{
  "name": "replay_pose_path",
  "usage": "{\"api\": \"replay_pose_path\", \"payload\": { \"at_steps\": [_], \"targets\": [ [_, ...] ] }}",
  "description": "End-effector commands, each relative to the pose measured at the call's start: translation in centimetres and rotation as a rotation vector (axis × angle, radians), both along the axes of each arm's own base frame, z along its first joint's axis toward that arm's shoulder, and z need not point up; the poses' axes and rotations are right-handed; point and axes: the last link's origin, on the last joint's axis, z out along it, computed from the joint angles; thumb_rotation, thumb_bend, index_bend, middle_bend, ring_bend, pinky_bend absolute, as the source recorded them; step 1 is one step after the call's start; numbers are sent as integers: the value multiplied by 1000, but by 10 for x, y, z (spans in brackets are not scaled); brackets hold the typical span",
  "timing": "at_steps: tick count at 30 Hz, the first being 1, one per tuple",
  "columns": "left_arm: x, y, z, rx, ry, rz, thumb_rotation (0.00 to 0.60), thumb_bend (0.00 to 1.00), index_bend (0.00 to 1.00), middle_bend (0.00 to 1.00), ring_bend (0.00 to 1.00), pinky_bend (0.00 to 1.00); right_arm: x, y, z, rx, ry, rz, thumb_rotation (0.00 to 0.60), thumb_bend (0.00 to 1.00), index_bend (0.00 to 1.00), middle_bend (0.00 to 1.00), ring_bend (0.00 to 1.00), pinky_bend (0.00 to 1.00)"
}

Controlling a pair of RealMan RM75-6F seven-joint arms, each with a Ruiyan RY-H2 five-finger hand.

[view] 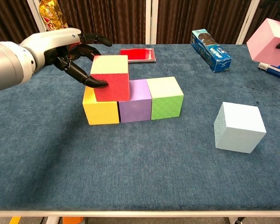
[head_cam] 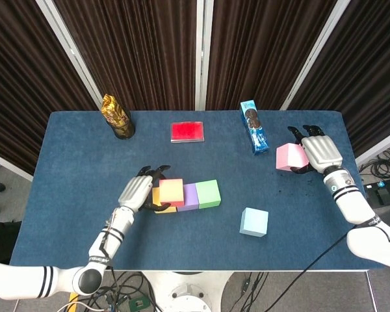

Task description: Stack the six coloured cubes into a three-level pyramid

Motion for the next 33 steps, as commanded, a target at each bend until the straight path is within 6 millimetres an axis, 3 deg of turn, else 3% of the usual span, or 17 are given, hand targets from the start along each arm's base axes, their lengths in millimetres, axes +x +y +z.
{"api": "replay_pose_path", "payload": {
  "at_steps": [1, 9, 22, 29, 33],
  "targets": [
    [0, -1, 0, -9, 1, -3, 600, 243, 107, 322, 179, 36, 0, 0, 0, 0, 0, -1, 600, 147, 0, 536, 46, 0],
    [0, -1, 0, -12, 1, -20, 600, 238, 92, 114, 78, 36, -1, 1, 1, 1, 2, -3, 600, 147, 0, 536, 47, 0],
    [-2, -9, 7, -50, -4, -40, 600, 236, 75, 25, 0, 12, 1, 1, 1, -1, -1, 1, 600, 146, 0, 541, 46, 0],
    [-39, -22, 37, -12, 58, 32, 600, 236, 74, 8, 0, 1, 22, 5, 3, 1, -11, 62, 600, 146, 0, 547, 47, 0],
    [-78, -27, 66, 81, 145, 105, 600, 237, 74, 8, 0, 2, 45, 14, -1, 19, -79, 112, 600, 146, 0, 565, 58, 0]
  ]
}}
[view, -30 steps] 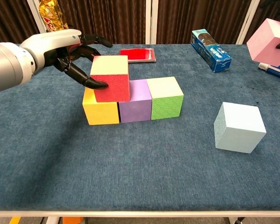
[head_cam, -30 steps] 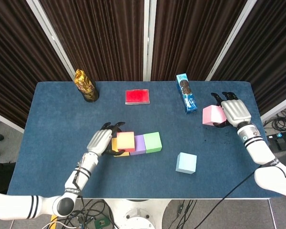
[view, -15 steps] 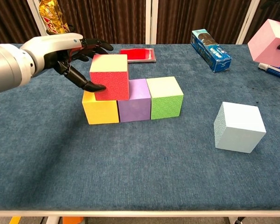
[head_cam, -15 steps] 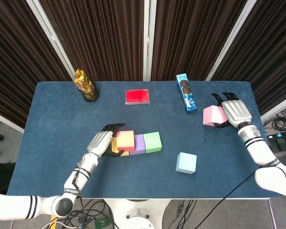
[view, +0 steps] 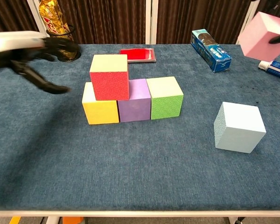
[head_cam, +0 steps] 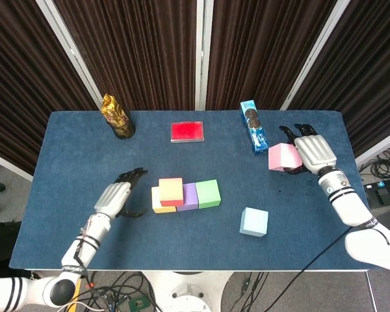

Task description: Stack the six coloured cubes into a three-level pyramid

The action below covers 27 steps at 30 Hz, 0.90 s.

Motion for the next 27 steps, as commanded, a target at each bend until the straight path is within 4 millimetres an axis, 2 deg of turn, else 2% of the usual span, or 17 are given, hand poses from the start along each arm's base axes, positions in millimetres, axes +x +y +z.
{"api": "replay_pose_path", "payload": {
  "at_steps": [1, 6, 12, 18, 23, 27],
  "targets": [
    [-37, -8, 26, 80, 74, 71, 600, 237, 73, 8, 0, 3, 22, 7, -2, 17, -68, 51, 600, 147, 0, 572, 66, 0],
    [-89, -14, 59, 211, 145, 181, 600, 238, 74, 8, 0, 5, 51, 20, -12, 77, -144, 141, 600, 147, 0, 583, 99, 0],
    [-132, -21, 83, 297, 117, 298, 600, 238, 74, 8, 0, 5, 80, 30, -37, 216, -256, 217, 600, 148, 0, 584, 110, 0],
    [-159, -24, 91, 379, 101, 336, 600, 238, 74, 14, 0, 5, 94, 25, -64, 316, -298, 261, 600, 146, 0, 583, 113, 0],
    [-172, -25, 89, 373, 96, 355, 600, 238, 74, 16, 0, 5, 104, 18, -86, 379, -249, 285, 600, 146, 0, 583, 113, 0],
    [-178, -25, 87, 365, 80, 365, 600, 237, 74, 16, 0, 5, 118, 14, -94, 389, -196, 334, 600, 146, 0, 583, 113, 0]
  ]
}}
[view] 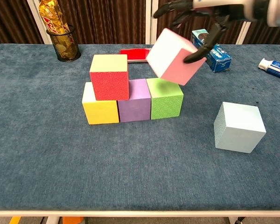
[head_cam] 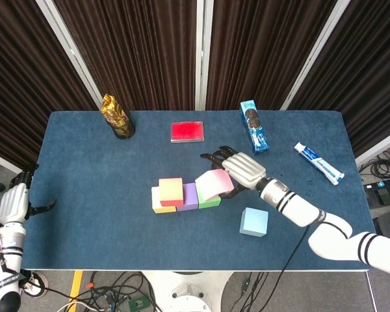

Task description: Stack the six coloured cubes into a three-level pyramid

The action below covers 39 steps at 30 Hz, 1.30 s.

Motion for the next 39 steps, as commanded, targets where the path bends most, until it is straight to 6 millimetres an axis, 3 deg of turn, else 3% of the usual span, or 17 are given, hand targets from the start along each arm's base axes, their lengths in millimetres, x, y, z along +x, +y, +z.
{"api": "replay_pose_path", "payload": {
  "at_steps": [1, 13, 23, 39],
  "targets": [
    [-3, 0, -1, -1, -14, 3, 600, 237, 74, 16, 0, 5, 11, -3, -8, 0, 42, 47, 600, 146, 0, 583, 113, 0],
    [-11, 0, 2, -5, -84, 6, 600, 238, 74, 16, 0, 5, 60, -6, -5, -3, 213, 111, 600, 146, 0, 583, 113, 0],
    [-13, 0, 6, -5, -115, -2, 600, 238, 74, 16, 0, 5, 103, 3, -15, -22, 335, 100, 600, 146, 0, 588, 113, 0],
    [-13, -2, 3, -29, -121, -16, 600, 238, 74, 16, 0, 4, 108, 19, -29, -71, 462, 28, 600, 147, 0, 589, 113, 0]
  ]
}}
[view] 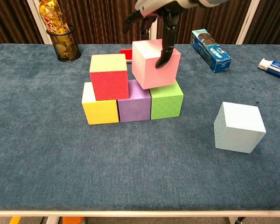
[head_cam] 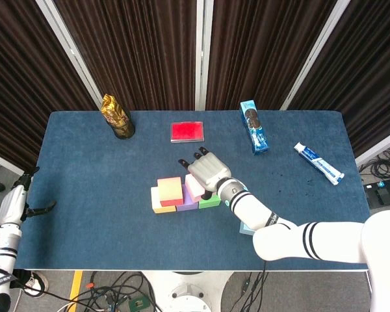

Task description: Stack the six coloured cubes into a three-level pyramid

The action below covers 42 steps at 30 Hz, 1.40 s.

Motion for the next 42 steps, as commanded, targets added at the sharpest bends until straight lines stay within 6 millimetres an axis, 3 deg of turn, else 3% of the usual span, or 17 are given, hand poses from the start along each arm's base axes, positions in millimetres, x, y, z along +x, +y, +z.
{"api": "replay_pose_path", "payload": {
  "at_steps": [1, 42],
  "targets": [
    [0, 0, 0, 2, 2, -3, 600, 238, 74, 16, 0, 4, 0, 3, -2, -2, 7, 2, 600, 146, 0, 590, 113, 0],
    [-1, -6, 2, -42, -16, -9, 600, 238, 74, 16, 0, 3, 6, 16, -25, -85, -14, -62, 600, 174, 0, 619, 114, 0]
  ]
}}
